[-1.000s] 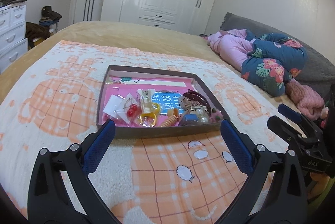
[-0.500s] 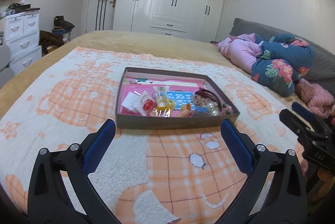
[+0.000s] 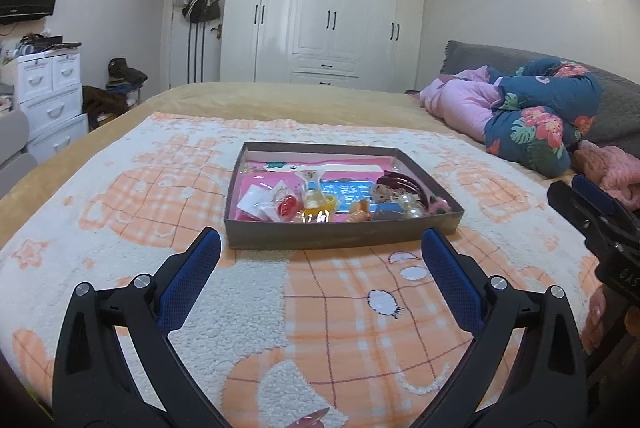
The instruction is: Organize jewelry
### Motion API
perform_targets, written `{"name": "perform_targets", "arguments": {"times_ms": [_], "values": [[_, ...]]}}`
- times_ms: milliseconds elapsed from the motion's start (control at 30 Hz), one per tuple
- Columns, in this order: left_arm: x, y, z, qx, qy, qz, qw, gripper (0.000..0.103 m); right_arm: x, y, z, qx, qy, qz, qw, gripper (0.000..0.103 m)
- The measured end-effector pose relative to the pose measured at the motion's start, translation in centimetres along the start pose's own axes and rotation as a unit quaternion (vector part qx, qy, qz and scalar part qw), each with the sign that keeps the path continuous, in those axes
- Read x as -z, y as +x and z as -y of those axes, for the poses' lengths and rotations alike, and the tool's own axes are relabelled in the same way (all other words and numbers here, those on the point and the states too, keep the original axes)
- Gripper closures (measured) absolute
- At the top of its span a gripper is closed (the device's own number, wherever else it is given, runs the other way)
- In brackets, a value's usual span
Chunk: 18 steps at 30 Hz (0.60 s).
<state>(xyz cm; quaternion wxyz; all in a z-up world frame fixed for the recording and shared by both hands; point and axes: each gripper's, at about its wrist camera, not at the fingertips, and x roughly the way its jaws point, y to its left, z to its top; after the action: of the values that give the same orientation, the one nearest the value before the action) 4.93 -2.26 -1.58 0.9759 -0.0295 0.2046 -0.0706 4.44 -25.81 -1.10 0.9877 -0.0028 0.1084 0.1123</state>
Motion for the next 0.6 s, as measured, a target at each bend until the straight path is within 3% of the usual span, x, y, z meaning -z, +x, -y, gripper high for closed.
{"name": "perform_targets", "arguments": {"times_ms": [233, 600], "values": [[0.4, -0.2, 0.1, 0.014, 0.002, 0.010, 0.9999, 0.011, 1.3, 0.3, 0.3, 0.008, 0.003, -0.005, 1.000, 0.006], [0.6, 0.1, 0.0, -0.003, 0.001, 0.009, 1.0000, 0.011, 1.4, 0.4, 0.5, 0.014, 0.009, -0.004, 1.000, 0.006]]}}
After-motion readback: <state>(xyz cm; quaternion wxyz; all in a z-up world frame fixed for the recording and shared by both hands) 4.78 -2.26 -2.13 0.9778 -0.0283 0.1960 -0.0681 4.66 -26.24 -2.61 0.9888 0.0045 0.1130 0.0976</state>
